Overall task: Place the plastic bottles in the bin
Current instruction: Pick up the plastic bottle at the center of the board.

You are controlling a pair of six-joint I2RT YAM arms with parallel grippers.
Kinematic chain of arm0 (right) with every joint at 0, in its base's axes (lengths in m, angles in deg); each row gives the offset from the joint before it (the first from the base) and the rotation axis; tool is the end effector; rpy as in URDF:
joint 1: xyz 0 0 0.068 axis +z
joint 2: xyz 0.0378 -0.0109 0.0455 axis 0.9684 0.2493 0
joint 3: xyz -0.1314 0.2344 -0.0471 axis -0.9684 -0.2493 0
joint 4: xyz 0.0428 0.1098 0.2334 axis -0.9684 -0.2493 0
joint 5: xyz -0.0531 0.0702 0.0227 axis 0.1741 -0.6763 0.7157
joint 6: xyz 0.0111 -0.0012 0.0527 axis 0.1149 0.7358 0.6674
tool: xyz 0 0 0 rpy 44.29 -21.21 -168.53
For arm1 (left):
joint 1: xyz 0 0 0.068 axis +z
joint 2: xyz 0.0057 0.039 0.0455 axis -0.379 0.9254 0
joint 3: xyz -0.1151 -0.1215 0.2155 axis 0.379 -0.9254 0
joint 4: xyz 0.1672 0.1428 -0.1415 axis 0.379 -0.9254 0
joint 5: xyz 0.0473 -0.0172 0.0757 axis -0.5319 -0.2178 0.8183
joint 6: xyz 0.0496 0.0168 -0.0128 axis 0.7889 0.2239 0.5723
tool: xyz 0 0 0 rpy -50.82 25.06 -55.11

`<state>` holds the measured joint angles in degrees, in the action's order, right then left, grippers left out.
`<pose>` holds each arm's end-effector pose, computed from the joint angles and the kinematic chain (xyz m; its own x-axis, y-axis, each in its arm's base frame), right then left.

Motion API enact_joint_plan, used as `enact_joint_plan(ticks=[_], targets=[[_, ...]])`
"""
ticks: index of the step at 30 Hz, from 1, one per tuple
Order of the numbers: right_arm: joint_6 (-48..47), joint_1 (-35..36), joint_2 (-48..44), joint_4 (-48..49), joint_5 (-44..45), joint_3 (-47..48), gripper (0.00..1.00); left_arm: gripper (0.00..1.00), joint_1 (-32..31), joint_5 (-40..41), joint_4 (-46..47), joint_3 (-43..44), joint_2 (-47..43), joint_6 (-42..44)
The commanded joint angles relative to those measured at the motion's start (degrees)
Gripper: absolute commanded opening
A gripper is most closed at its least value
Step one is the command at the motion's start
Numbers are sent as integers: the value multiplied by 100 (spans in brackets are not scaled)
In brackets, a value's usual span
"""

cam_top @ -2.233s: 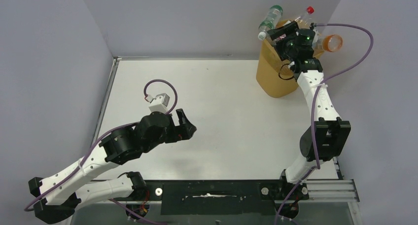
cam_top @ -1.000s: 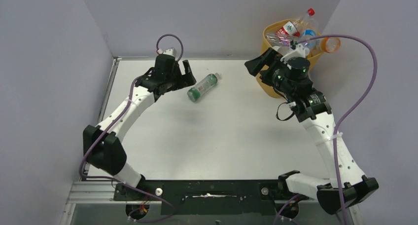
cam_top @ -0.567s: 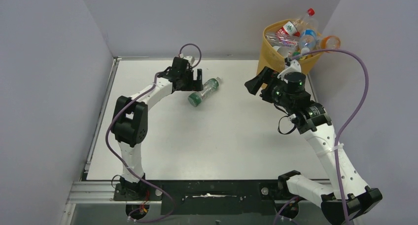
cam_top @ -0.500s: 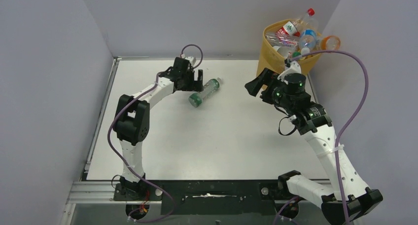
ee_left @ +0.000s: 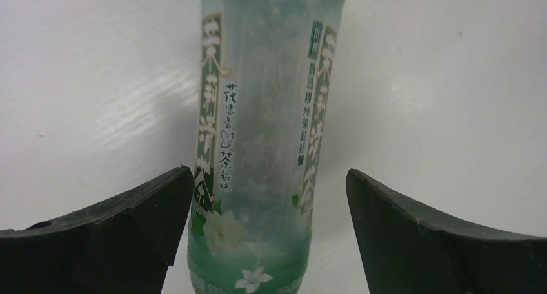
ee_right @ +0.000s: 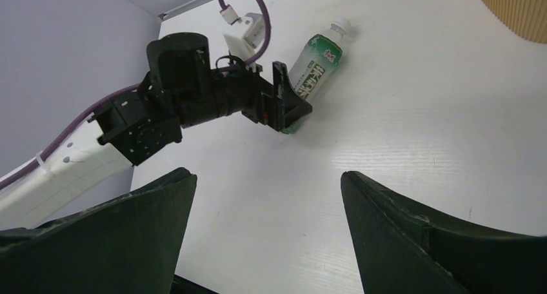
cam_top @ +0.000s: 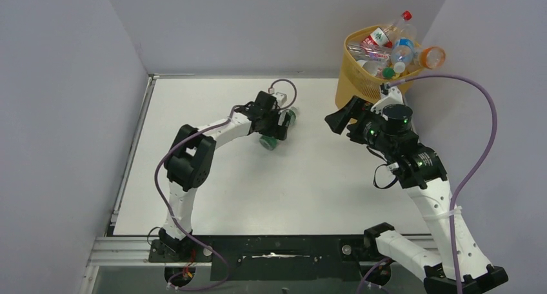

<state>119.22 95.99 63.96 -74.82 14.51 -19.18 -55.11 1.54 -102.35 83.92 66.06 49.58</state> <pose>0.1731 0.0661 0.4076 -0.5239 0.5215 -0.6735 -0.0489 0.7710 0.6350 0.3925 -0.2560 0.1866 -0.7515 0.2176 -0.6228 0.4182 0.8873 -0.1946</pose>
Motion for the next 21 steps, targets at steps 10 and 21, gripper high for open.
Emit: enact_joint_plan(ticks=[10, 21], targets=[[65, -7, -356, -222, 88, 182, 85, 39, -487, 150, 413, -925, -509, -313], [83, -12, -560, -1139, 586, 1635, 83, 39, -659, -256, -835, 1449, -1206, -440]])
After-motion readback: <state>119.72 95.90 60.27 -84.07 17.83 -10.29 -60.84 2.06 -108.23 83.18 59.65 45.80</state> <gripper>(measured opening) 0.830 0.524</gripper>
